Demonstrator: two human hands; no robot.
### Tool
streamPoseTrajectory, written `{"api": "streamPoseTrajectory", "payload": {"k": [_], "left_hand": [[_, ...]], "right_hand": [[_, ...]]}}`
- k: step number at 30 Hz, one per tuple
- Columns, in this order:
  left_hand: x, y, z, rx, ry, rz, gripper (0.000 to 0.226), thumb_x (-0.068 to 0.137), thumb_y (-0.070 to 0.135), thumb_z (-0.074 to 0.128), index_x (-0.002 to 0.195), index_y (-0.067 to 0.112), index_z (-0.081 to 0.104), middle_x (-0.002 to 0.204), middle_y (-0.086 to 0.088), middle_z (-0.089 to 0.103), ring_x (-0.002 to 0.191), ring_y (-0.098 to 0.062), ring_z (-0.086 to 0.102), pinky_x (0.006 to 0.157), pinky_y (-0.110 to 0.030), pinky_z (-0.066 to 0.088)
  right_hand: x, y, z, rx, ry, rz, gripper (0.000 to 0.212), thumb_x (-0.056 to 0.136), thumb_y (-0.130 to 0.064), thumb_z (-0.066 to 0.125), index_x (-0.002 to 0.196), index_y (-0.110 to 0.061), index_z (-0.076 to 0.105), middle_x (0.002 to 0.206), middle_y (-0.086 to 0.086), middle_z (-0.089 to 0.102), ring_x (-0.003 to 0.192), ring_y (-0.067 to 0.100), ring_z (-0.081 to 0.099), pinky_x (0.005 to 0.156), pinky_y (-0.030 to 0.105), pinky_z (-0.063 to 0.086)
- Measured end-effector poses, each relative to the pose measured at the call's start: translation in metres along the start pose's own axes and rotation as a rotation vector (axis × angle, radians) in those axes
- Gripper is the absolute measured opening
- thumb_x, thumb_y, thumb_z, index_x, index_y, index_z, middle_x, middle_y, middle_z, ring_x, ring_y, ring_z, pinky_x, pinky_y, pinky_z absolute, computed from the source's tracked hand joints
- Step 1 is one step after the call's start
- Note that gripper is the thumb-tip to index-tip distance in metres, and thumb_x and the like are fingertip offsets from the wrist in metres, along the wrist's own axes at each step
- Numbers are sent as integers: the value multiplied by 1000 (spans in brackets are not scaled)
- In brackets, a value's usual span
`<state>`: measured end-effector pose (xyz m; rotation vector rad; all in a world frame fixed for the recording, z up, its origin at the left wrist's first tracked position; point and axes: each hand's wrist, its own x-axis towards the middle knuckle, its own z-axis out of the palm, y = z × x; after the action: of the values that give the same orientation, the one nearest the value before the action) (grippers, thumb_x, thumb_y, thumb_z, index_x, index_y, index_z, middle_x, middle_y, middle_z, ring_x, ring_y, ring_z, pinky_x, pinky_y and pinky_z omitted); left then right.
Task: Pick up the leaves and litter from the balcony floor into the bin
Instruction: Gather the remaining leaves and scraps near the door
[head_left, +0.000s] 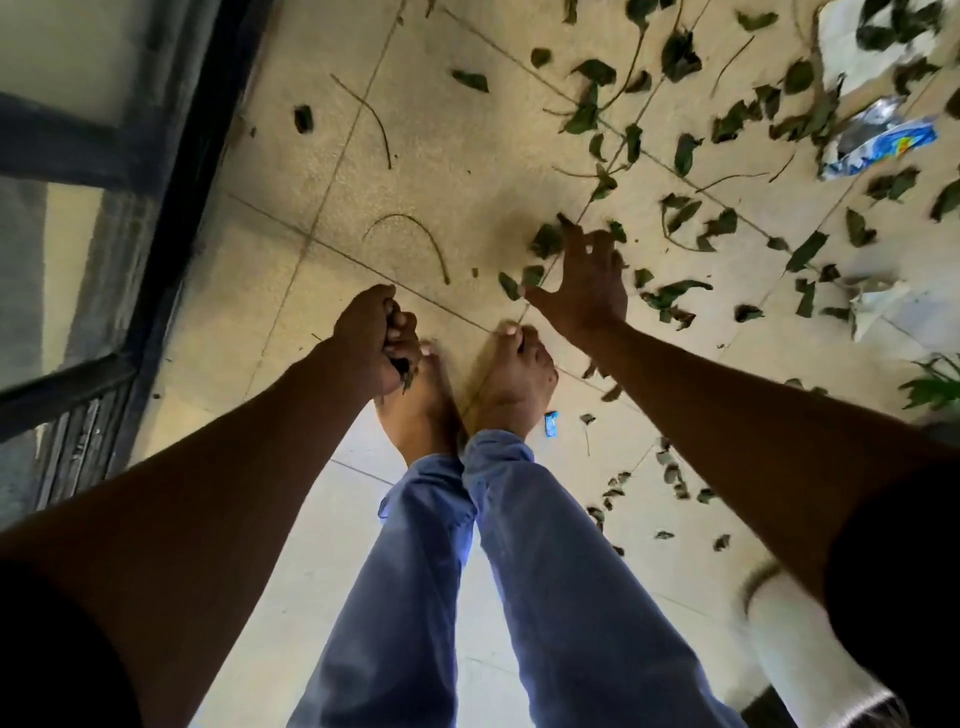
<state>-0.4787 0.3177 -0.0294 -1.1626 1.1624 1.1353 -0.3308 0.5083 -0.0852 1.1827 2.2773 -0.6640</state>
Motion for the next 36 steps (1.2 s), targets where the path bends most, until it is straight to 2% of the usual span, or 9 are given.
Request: {"api": "streamPoseTrajectory", "payload": {"k": [4, 8, 10, 13, 20, 23, 27, 30, 36], "left_hand": [[17, 0, -20, -36, -18, -28, 44, 104, 30, 46, 62, 22, 35, 47, 5, 37, 30, -6, 27, 31, -14, 19], [20, -5, -33, -39, -6, -53, 46, 105, 32, 45, 61, 22, 34, 48, 5, 35, 31, -6, 26, 29, -14, 17], [17, -7, -35, 21, 17, -61, 46, 104, 34, 46, 61, 22, 35, 48, 5, 35, 31, -6, 26, 29, -13, 16], [12, -9, -29, 158, 43, -62, 46, 102, 35, 50, 60, 23, 36, 47, 5, 37, 31, -6, 27, 30, -11, 15], [16, 13, -3, 148, -8, -10, 46, 99, 34, 56, 59, 22, 38, 53, 4, 36, 34, -6, 23, 31, -12, 16], [21, 19, -2, 162, -19, 5, 45, 100, 34, 54, 60, 23, 36, 54, 4, 35, 35, -7, 22, 31, -13, 16], [25, 17, -16, 145, 13, 3, 45, 100, 34, 54, 59, 23, 37, 54, 4, 36, 36, -7, 21, 33, -12, 14], [24, 11, -34, 111, 30, -27, 46, 100, 35, 53, 59, 23, 37, 55, 4, 36, 37, -7, 22, 33, -12, 15], [23, 10, -64, 96, 63, -42, 48, 101, 35, 52, 57, 22, 36, 53, 4, 34, 33, -7, 23, 34, -12, 14]], "right_hand": [[18, -13, 27, -128, 10, -185, 89, 73, -57, 80, 145, -26, 38, 145, 15, 34, 126, 38, 41, 78, 45, 54], [14, -28, 45, -144, 1, -213, 64, 85, -21, 75, 139, -22, 41, 139, 18, 35, 120, 37, 44, 71, 45, 60], [11, -32, 48, -113, -31, -243, 61, 83, -2, 66, 136, -20, 43, 135, 18, 35, 114, 37, 47, 71, 44, 59], [14, -33, 47, -103, -87, -315, 56, 79, 12, 56, 129, -12, 50, 129, 18, 40, 102, 38, 54, 73, 41, 55], [29, -43, 41, -15, -104, -257, 31, 78, 8, 58, 102, -7, 70, 108, 13, 62, 96, 37, 62, 71, 31, 42], [30, -68, 35, 210, -8, -290, 20, 79, -1, 64, 91, -12, 76, 98, 8, 70, 91, 28, 66, 75, 30, 47], [39, -114, 35, 321, 54, -394, 11, 81, -5, 70, 89, -11, 75, 98, 5, 66, 83, 12, 62, 68, 15, 41], [50, -134, 47, 240, 30, -470, 10, 84, -5, 69, 90, -11, 74, 106, 7, 64, 88, 19, 65, 74, 21, 43], [64, -152, 66, -21, 38, -664, 10, 81, 5, 64, 86, -2, 69, 121, 12, 56, 86, 31, 64, 68, 31, 52]]}}
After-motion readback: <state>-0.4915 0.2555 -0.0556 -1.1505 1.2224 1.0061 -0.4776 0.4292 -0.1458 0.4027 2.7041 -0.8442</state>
